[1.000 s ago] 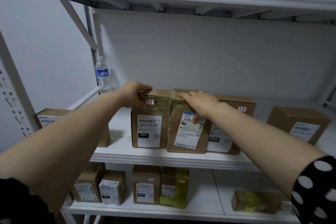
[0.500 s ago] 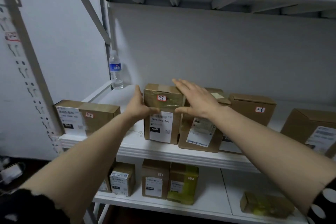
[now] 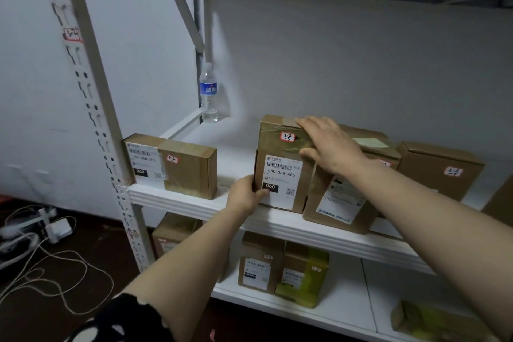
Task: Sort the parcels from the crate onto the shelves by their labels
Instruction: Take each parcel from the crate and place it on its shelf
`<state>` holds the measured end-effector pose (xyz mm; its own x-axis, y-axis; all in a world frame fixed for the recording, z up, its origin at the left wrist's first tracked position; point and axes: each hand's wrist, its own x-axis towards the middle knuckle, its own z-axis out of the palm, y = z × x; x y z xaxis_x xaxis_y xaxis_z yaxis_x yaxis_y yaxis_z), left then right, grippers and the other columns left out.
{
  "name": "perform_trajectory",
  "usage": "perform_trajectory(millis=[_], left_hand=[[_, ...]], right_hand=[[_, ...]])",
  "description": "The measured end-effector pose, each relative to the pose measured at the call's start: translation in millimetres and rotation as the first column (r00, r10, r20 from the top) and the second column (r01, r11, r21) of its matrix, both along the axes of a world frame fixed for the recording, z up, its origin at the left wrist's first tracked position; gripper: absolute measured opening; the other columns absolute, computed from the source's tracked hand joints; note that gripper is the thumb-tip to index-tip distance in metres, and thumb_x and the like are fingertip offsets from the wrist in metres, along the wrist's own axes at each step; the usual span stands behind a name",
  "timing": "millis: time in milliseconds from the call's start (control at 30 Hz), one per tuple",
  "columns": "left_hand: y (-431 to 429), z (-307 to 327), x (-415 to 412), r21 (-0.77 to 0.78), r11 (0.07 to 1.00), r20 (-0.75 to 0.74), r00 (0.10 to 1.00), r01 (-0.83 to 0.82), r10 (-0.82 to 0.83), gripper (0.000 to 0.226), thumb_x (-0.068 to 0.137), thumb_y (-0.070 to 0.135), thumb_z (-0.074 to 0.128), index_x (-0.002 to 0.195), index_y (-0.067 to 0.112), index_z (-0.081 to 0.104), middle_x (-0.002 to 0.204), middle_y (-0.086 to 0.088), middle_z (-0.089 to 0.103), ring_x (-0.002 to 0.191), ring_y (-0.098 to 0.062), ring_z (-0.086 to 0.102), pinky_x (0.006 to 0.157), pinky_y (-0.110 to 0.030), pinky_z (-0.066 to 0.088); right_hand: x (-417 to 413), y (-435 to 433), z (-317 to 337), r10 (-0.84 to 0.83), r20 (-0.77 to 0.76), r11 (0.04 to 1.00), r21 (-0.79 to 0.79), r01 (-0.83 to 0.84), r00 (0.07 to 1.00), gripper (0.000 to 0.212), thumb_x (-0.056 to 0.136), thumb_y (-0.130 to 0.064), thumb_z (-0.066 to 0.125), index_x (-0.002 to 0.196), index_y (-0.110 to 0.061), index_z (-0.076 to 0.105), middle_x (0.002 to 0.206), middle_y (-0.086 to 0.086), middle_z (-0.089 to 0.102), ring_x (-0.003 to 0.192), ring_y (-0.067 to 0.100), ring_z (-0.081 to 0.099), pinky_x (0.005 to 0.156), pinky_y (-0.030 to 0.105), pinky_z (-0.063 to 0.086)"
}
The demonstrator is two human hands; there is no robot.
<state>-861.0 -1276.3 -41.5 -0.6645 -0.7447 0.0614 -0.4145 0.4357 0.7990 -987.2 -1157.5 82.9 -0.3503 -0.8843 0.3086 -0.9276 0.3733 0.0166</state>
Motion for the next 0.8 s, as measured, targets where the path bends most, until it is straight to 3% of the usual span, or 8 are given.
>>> perform_trajectory(millis=[167, 300, 567, 800], left_hand=[[2, -1, -1, 0.008, 1.0, -0.006, 1.0, 0.008, -0.008, 0.032, 0.089, 0.018, 0.062, 0.12, 0.008, 0.059, 0.12, -0.008, 0.065, 0.109, -0.026, 0.06, 0.09, -0.033, 0.048], [3, 1, 0, 0.061, 0.998, 0.006, 1.0, 0.021, -0.021, 0.035, 0.088, 0.016, 0.063, 0.122, 0.01, 0.057, 0.123, -0.007, 0.063, 0.113, -0.024, 0.059, 0.095, -0.035, 0.047], [9, 13, 7, 0.058, 0.997, 0.071, 0.996, -0.059, 0.055, 0.04, 0.083, 0.019, 0.07, 0.113, 0.007, 0.047, 0.119, -0.012, 0.062, 0.109, -0.029, 0.059, 0.09, -0.042, 0.051], [43, 35, 23, 0.056, 0.992, 0.039, 0.993, -0.115, 0.113, 0.041, 0.084, 0.021, 0.07, 0.11, 0.012, 0.04, 0.128, -0.014, 0.056, 0.118, -0.029, 0.053, 0.081, -0.031, 0.042]], right_hand=[[3, 3, 2, -0.006, -0.017, 1.0, 0.014, 0.006, 1.0, 0.07, 0.09, -0.029, 0.061, 0.148, -0.017, 0.023, 0.151, 0.005, 0.03, 0.14, 0.024, 0.023, 0.113, 0.034, 0.02], [10, 8, 5, -0.021, -0.026, 0.999, 0.041, 0.022, 0.999, 0.079, 0.088, -0.032, 0.064, 0.15, -0.018, 0.018, 0.154, 0.006, 0.023, 0.143, 0.024, 0.019, 0.115, 0.036, 0.019], [14, 15, 0, -0.045, -0.066, 0.998, 0.033, 0.047, 0.997, 0.091, 0.087, -0.031, 0.066, 0.152, -0.016, 0.004, 0.159, 0.01, 0.007, 0.147, 0.024, 0.006, 0.118, 0.033, 0.004], [28, 42, -6, -0.026, -0.121, 1.0, 0.002, 0.026, 0.992, 0.093, 0.087, -0.034, 0.065, 0.152, -0.013, 0.0, 0.159, 0.011, 0.003, 0.147, 0.024, 0.001, 0.115, 0.03, -0.007]])
